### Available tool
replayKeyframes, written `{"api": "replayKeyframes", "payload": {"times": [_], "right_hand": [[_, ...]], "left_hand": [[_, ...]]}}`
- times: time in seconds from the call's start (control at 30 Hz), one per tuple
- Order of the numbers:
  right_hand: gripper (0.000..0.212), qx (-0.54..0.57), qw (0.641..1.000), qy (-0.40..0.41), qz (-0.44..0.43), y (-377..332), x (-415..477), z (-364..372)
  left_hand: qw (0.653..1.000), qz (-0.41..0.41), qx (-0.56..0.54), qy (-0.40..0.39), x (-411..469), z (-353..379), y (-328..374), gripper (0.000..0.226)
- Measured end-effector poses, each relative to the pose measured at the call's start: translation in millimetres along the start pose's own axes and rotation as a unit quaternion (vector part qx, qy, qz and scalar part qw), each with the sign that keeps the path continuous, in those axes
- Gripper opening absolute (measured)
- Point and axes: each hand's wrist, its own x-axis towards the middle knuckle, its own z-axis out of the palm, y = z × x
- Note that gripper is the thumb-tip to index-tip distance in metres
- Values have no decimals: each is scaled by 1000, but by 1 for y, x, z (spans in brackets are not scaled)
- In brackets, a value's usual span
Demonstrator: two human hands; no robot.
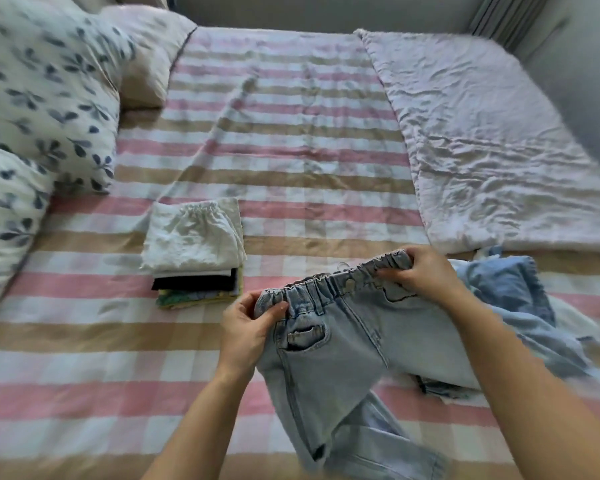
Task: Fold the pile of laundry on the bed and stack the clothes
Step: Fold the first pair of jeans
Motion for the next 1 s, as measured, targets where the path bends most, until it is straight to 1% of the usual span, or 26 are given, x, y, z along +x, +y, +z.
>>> {"api": "replayKeyframes", "payload": {"times": [0.1,0.23,0.4,0.53,0.6,0.73,0.8,0.9,1.0], "right_hand": [[18,70,997,9,-31,-37,-46,-37],[25,88,994,13,-69,-80,-104,-72],[30,94,989,21,-117,-117,-152,-89],[26,112,981,-1,-162,-143,-179,-93],[25,142,973,-20,-183,-151,-191,-91],[19,239,949,-63,-194,-164,-212,-88],[17,289,934,-80,-194,-170,-218,-91],[15,389,897,-110,-180,-180,-224,-97],[23,457,861,-120,-188,-192,-227,-105]], "left_hand": [[999,40,0,-37,-25,-21,57,20],[995,67,17,-74,-62,-52,115,25],[988,102,22,-112,-94,-90,163,24],[982,138,19,-131,-103,-119,199,20],[979,151,17,-136,-108,-131,213,16],[974,163,3,-155,-120,-152,239,20],[974,165,0,-157,-125,-159,251,17],[970,184,-11,-156,-131,-168,270,12],[966,205,-17,-159,-136,-175,289,14]]}}
